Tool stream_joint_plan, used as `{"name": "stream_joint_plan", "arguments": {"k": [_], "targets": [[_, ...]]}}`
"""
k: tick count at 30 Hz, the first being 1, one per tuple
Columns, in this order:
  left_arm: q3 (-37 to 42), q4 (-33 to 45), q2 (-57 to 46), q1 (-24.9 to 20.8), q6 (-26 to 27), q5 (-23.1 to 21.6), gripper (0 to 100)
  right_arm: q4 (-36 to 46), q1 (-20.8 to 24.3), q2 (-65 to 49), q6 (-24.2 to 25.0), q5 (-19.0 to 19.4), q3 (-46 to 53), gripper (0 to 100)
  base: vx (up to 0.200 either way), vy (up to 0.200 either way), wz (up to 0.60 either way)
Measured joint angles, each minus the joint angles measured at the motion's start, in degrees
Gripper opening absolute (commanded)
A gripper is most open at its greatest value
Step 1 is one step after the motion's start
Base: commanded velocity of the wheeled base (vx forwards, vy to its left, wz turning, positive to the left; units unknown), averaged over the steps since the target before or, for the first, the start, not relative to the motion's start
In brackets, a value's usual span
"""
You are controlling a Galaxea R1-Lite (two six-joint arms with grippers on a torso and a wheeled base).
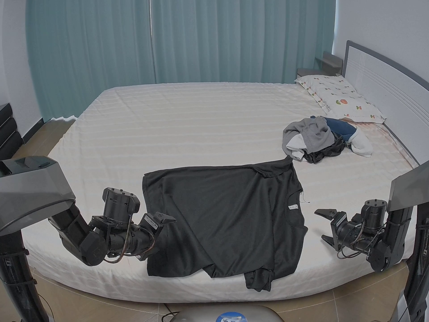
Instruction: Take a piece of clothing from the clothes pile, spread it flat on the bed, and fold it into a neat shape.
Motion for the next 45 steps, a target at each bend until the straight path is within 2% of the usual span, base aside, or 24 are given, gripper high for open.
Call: {"name": "stream_joint_plan", "arguments": {"k": [5, 14, 21, 28, 36, 45], "targets": [[1.8, 0.1, -0.6, 1.0, 1.3, 0.1, 100, 0.0, 0.2, 0.1, 0.0, 0.0, 0.1, 100, 0.000, 0.000, 0.00], [7.7, 0.0, -2.0, 3.8, 13.7, -0.1, 100, 0.0, 0.7, 0.4, -1.1, 0.0, 0.5, 100, 0.000, 0.000, 0.00], [11.1, -0.1, -2.0, 2.9, 17.0, 1.2, 100, -0.1, 0.9, 0.9, -1.8, 0.0, 0.7, 100, 0.000, 0.000, 0.00], [11.9, -0.1, -1.8, 1.6, 17.7, 2.7, 100, -0.1, 0.9, 1.1, -2.0, 0.0, 0.7, 100, 0.000, 0.000, 0.00], [12.1, -0.4, 1.0, -2.1, 17.8, 8.1, 100, 0.0, 1.0, 1.2, -2.3, 0.0, 0.7, 100, 0.000, 0.000, 0.00], [12.3, -2.5, 3.5, -4.0, 17.9, 10.1, 100, 0.0, 1.0, 1.2, -2.3, 0.0, 0.7, 100, 0.000, 0.000, 0.00]]}}
